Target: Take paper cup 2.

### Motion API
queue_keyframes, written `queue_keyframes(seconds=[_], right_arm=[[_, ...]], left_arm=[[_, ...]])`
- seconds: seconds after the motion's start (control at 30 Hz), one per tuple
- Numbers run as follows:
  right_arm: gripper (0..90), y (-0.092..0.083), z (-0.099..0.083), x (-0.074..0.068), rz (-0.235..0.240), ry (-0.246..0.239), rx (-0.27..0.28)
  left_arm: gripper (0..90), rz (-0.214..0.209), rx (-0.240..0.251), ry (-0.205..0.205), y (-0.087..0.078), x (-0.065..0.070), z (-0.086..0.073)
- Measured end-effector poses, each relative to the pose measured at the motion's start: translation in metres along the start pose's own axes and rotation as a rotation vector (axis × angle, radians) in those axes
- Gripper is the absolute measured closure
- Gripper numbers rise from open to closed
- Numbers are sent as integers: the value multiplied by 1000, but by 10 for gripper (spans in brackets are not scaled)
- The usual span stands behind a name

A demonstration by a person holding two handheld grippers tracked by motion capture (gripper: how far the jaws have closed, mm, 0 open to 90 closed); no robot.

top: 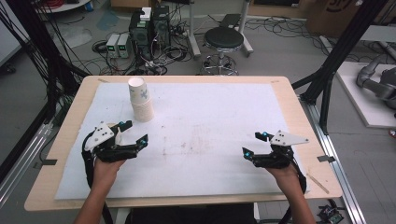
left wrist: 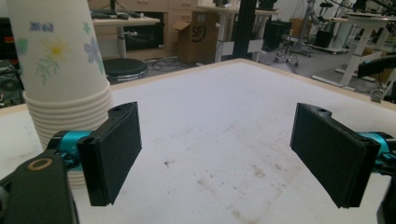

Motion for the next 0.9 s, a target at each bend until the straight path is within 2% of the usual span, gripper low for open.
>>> queue_keyframes(seconds=[0.13, 0.27, 0.4, 0.53, 0.7, 0.9], right_arm=[[202, 2, 0, -2, 13, 0, -5], [202, 2, 5, -2, 21, -3, 7], [202, 1, 7, -1, 21, -1, 13], [202, 0, 8, 0, 21, 2, 20], [202, -1, 7, 0, 20, 12, 14], [202, -1, 8, 0, 22, 5, 18]], left_arm=[[163, 4, 2, 17, 4, -5, 18], [164, 16, 11, 31, 15, -15, 44], [164, 36, 15, 28, 26, -26, 62], [160, 58, -9, 41, 36, -36, 73], [160, 90, -29, 33, 50, -50, 82], [160, 140, -96, 48, 67, -70, 87]])
Point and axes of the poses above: each handheld gripper's, and its own axes: y roughly forward along the jaws, z roughly out of its top, x roughly to its right, the point moved 10 cm from there along y, roughly forward along the jaws, and after that the axes turned 11 degrees about x, right-handed, at the moved point
